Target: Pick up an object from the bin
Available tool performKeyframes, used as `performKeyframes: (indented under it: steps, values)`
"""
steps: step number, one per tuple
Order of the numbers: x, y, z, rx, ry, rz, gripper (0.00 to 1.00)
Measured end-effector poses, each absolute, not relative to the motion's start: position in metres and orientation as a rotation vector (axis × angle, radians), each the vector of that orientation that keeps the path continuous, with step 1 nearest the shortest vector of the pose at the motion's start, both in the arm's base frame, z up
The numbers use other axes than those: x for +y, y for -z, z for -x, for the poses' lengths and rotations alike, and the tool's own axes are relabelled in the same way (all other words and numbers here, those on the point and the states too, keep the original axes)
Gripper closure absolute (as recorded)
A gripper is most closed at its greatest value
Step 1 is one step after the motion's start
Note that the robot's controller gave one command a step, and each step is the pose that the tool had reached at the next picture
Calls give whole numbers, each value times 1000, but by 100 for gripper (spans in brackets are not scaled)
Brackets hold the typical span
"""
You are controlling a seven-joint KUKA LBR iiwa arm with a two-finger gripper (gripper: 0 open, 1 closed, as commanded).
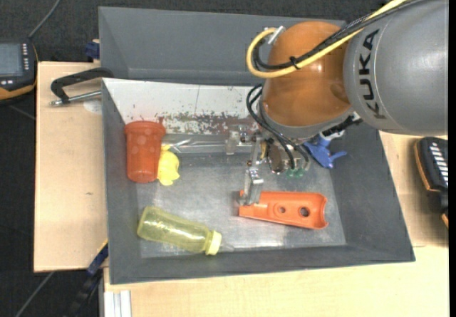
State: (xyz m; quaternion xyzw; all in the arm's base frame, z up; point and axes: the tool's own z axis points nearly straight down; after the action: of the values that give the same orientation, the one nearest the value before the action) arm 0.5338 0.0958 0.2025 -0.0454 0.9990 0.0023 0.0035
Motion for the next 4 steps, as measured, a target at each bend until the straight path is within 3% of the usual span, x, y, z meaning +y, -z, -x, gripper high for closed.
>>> performKeyframes:
  steps: [1,2,3,4]
  values:
    - [68,-141,-528,3108,-1,418,0]
    - [32,-102,-525,3104,-7,461,0]
    - [16,-100,-536,3031,-2,784,100]
    - [16,-100,-536,3031,-2,784,100]
